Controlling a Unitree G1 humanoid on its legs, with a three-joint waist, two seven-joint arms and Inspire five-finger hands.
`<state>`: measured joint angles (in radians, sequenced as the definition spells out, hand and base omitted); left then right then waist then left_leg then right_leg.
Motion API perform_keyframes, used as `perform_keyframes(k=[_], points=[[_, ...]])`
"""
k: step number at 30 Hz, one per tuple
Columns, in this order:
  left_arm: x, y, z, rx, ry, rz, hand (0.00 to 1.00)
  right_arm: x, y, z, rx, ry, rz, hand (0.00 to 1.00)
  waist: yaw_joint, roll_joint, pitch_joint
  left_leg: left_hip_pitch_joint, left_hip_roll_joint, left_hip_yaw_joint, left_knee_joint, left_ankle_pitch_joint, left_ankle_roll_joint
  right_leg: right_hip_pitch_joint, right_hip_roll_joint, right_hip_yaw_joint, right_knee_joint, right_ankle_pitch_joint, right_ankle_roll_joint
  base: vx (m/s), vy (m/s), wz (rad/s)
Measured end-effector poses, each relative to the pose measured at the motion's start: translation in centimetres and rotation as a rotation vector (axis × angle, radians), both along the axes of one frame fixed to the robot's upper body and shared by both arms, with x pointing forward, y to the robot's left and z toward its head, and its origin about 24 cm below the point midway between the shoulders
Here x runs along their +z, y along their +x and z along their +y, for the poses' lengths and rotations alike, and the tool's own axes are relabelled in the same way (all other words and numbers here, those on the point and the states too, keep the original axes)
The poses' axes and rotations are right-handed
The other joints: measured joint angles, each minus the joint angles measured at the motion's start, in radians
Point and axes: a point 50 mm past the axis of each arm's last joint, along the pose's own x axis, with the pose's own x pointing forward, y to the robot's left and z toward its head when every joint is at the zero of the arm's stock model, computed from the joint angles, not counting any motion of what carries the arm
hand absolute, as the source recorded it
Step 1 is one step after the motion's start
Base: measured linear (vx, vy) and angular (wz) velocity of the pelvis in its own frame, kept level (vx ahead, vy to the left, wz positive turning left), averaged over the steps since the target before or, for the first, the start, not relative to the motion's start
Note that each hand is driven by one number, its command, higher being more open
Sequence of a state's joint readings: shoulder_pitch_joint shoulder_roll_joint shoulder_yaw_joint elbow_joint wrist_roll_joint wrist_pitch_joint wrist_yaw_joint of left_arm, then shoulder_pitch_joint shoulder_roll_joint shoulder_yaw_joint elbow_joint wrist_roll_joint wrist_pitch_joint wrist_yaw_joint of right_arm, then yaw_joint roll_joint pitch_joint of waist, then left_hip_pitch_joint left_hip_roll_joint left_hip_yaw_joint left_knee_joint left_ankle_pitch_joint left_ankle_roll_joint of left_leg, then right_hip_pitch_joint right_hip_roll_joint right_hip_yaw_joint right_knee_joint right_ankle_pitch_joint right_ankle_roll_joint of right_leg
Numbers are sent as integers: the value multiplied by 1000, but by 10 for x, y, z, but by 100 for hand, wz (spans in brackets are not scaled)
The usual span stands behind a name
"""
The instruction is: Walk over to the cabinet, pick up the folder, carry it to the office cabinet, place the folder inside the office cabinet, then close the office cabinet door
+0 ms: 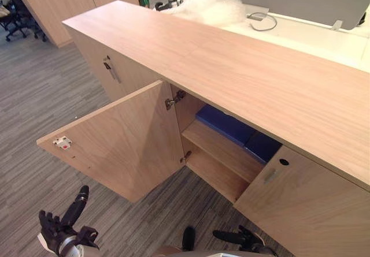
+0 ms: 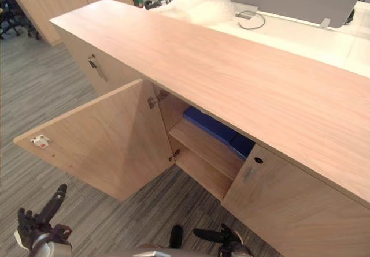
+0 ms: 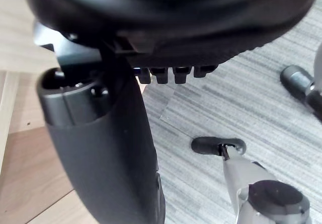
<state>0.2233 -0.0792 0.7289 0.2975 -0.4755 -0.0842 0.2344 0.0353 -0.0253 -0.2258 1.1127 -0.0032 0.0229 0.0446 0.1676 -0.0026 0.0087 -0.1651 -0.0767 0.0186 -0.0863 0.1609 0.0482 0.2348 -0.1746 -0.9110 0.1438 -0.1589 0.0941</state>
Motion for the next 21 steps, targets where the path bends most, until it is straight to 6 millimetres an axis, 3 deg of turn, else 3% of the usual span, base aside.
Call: perform_keyframes(k=[5, 9, 12, 21], points=[[-20, -19, 24, 77, -92, 39, 100, 2, 4, -12, -27, -22, -5, 100, -6, -21, 5, 15, 17, 2, -6, -2, -15, 10, 15, 53, -4, -2, -4, -57, -97, -5], [-7, -18, 55, 51, -39, 28, 100, 5, 16, -12, -14, -14, -38, 100, -7, -45, 19, 18, 18, 4, -6, -8, -25, 13, 20, 81, -15, -3, -5, -16, -55, -1], [11, -4, 82, -9, 15, -19, 100, 10, 34, -9, 17, 5, -82, 100, -7, -60, 38, 22, 18, 4, -5, -12, -27, 15, 20, 100, -15, 2, -14, 0, -54, 0], [44, 38, 111, -192, 96, -70, 100, 19, 62, 2, 129, 42, -158, 100, -9, -80, 71, 50, 38, 5, -1, -23, -29, 19, 22, 140, 14, 41, -24, 19, -41, -4]])
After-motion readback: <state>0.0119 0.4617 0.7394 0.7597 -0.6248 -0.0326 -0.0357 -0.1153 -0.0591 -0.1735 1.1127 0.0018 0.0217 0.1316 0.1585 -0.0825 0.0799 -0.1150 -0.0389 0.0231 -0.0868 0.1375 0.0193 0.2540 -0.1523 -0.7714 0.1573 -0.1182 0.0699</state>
